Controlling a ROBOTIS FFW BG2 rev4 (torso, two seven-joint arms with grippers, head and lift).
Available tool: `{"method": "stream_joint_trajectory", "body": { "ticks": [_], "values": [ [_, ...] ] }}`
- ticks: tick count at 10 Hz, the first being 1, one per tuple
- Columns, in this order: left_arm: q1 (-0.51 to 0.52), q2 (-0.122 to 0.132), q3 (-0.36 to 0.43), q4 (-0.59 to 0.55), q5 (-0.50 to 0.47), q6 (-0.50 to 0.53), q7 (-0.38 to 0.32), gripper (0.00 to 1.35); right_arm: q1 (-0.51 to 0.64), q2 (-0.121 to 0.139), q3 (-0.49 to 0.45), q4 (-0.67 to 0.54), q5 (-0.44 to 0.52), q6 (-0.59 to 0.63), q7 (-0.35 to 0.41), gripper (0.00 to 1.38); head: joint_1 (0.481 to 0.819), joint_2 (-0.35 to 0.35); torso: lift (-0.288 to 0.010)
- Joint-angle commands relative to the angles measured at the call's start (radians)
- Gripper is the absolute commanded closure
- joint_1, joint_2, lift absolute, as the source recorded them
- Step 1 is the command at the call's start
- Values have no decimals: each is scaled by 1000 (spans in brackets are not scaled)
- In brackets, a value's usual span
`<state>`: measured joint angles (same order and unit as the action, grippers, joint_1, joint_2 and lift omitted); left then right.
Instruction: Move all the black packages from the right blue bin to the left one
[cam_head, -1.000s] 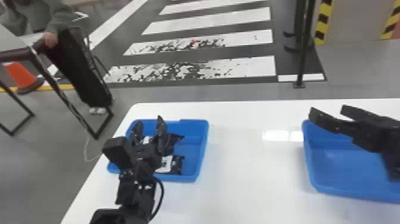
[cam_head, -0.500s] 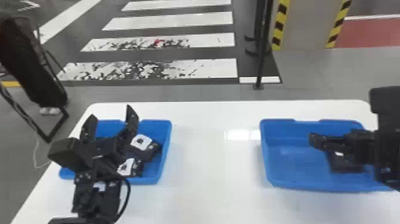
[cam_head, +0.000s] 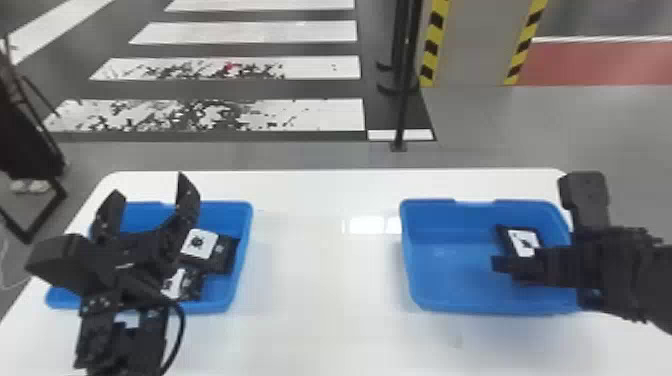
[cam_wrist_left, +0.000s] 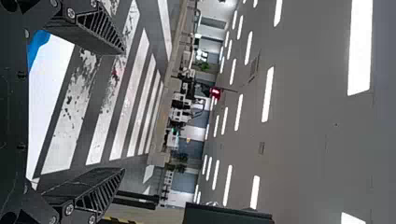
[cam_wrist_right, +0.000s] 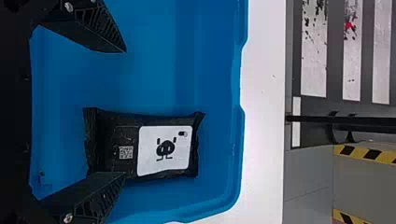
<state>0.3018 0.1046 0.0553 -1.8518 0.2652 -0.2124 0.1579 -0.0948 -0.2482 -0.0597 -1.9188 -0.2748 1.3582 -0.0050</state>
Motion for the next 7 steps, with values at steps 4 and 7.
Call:
{"method": "stream_joint_trajectory", "body": {
  "ticks": [4, 7],
  "values": [
    [0, 1, -13, 0, 0, 1, 0, 156, -67, -11, 0, 160, 2, -8, -4, 121, 695, 3, -132],
    [0, 1, -19, 2, 2, 6, -3, 156, -80, -13, 0, 217, 2, -53, -4, 128, 695, -10, -132]
  ]
}}
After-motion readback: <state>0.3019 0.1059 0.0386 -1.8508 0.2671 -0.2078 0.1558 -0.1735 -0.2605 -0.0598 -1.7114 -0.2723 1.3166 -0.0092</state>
